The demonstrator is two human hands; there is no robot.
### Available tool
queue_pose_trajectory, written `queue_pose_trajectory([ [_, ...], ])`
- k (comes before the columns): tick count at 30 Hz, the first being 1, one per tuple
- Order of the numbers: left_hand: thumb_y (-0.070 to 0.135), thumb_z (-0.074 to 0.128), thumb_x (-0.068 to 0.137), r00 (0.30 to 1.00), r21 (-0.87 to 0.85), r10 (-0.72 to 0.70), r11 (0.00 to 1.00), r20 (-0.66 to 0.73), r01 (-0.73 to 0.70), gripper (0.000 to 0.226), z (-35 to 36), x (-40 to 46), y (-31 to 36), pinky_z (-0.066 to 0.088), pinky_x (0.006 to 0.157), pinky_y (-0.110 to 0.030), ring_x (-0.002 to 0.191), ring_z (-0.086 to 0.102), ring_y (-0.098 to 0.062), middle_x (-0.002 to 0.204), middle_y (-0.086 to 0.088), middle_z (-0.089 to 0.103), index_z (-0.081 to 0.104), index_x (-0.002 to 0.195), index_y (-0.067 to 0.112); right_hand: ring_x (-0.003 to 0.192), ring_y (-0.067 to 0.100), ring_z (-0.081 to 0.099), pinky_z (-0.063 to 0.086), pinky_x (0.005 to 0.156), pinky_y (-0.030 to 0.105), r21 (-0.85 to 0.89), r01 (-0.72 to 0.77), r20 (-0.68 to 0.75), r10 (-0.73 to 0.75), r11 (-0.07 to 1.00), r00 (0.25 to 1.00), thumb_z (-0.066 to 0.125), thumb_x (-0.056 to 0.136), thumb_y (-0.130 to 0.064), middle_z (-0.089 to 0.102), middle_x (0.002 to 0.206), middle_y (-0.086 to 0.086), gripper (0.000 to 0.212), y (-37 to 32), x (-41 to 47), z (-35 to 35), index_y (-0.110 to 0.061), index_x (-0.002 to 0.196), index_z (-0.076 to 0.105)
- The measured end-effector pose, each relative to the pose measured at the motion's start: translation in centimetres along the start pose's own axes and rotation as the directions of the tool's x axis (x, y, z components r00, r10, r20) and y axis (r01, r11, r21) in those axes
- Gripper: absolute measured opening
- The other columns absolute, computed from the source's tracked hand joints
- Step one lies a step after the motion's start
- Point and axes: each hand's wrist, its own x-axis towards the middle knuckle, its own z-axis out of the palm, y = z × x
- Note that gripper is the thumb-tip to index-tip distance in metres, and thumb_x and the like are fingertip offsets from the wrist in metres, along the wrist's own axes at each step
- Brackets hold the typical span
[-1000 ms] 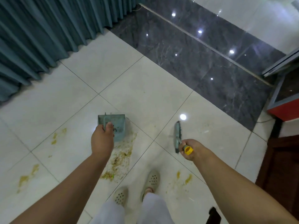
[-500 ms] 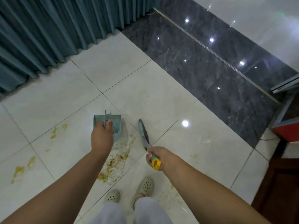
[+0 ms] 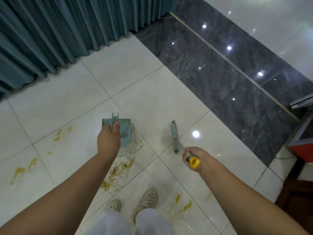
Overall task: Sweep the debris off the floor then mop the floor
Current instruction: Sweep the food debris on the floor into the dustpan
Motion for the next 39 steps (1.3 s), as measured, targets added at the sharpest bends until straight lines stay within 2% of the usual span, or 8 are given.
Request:
queue_pose_trajectory([
  [3, 0.037, 0.038, 0.099, 1.000, -0.014, -0.006, 1.000, -0.018, 0.006, 0.037, 0.6, -0.1, -0.1, 0.043, 0.060, -0.032, 0.071, 0.055, -0.027, 0.081, -0.011, 0.059, 0.053, 0.087, 0.006, 0.017, 0.010, 0.033, 0.031, 0.025, 0.008, 0.011, 0.096, -0.047, -0.095, 0.995, 0.994, 0.031, 0.097, 0.003, 0.033, 0.061, 0.006, 0.027, -3.2, 0.6, -1.7, -0.004, 0.072, 0.036],
  [5, 0.038, 0.038, 0.099, 1.000, -0.019, -0.011, 1.000, -0.027, 0.010, 0.037, 0.9, -0.2, -0.4, 0.040, 0.056, -0.029, 0.067, 0.053, -0.025, 0.078, -0.009, 0.058, 0.054, 0.088, 0.007, 0.016, 0.008, 0.031, 0.031, 0.025, 0.010, 0.010, 0.132, -0.063, -0.131, 0.991, 0.989, 0.027, 0.097, 0.005, 0.029, 0.066, 0.004, 0.029, -4.9, 0.8, -2.6, -0.005, 0.070, 0.035],
  [8, 0.041, 0.039, 0.098, 0.999, -0.054, -0.031, 0.998, -0.043, 0.029, 0.039, 1.2, 0.1, -1.0, 0.043, 0.059, -0.031, 0.067, 0.053, -0.026, 0.079, -0.010, 0.059, 0.054, 0.089, 0.006, 0.017, 0.007, 0.031, 0.031, 0.027, 0.009, -0.010, 0.142, -0.074, -0.142, 0.990, 0.987, 0.024, 0.095, 0.006, 0.031, 0.067, 0.005, 0.029, -6.7, 1.5, -3.6, -0.003, 0.071, 0.036],
  [18, 0.038, 0.039, 0.099, 0.993, -0.101, -0.085, 0.992, -0.081, 0.077, 0.036, 2.4, -1.2, -0.4, 0.044, 0.060, -0.032, 0.065, 0.052, -0.026, 0.071, -0.005, 0.055, 0.052, 0.084, 0.007, 0.019, 0.009, 0.036, 0.037, 0.029, 0.011, -0.264, 0.020, -0.035, -0.030, 0.964, 0.999, 0.042, 0.096, -0.001, 0.039, 0.067, 0.009, 0.010, -1.6, 4.5, 0.0, -0.002, 0.086, 0.042],
  [23, 0.036, 0.040, 0.098, 0.987, -0.123, -0.097, 0.989, -0.129, 0.081, 0.039, 2.8, -2.0, 0.2, 0.041, 0.063, -0.032, 0.067, 0.053, -0.027, 0.072, -0.010, 0.056, 0.048, 0.067, 0.014, 0.020, 0.010, 0.037, 0.037, 0.029, 0.012, -0.373, -0.083, -0.016, 0.083, 0.924, 0.996, 0.046, 0.096, -0.003, 0.042, 0.063, 0.008, 0.011, 2.2, 2.9, 2.4, -0.003, 0.086, 0.044],
  [28, 0.037, 0.040, 0.098, 0.987, -0.138, -0.096, 0.987, -0.126, 0.079, 0.037, 3.0, -2.9, 0.8, 0.046, 0.067, -0.037, 0.071, 0.055, -0.028, 0.076, -0.009, 0.057, 0.052, 0.084, 0.005, 0.022, 0.011, 0.037, 0.037, 0.028, 0.012, -0.299, -0.092, 0.091, 0.125, 0.950, 0.988, 0.044, 0.096, -0.001, 0.041, 0.065, 0.010, 0.004, 3.4, 1.8, 2.3, -0.002, 0.092, 0.044],
  [31, 0.038, 0.039, 0.098, 0.989, -0.136, -0.081, 0.989, -0.123, 0.064, 0.038, 3.0, -3.0, 1.4, 0.048, 0.068, -0.039, 0.072, 0.055, -0.028, 0.078, -0.010, 0.058, 0.053, 0.083, 0.006, 0.022, 0.011, 0.037, 0.035, 0.026, 0.012, -0.236, -0.107, 0.149, 0.145, 0.966, 0.978, 0.040, 0.098, -0.003, 0.039, 0.063, 0.009, 0.006, 2.5, 0.8, 1.6, -0.001, 0.092, 0.043],
  [39, 0.037, 0.040, 0.097, 0.995, -0.115, -0.049, 0.993, -0.082, 0.039, 0.042, 5.1, -2.3, 3.9, 0.050, 0.075, -0.041, 0.084, 0.061, -0.034, 0.089, -0.018, 0.061, 0.057, 0.093, -0.001, 0.022, 0.010, 0.037, 0.036, 0.026, 0.012, -0.135, -0.062, 0.157, 0.084, 0.989, 0.984, 0.040, 0.096, 0.000, 0.036, 0.063, 0.006, 0.010, -1.2, -0.9, -0.8, 0.000, 0.087, 0.045],
])
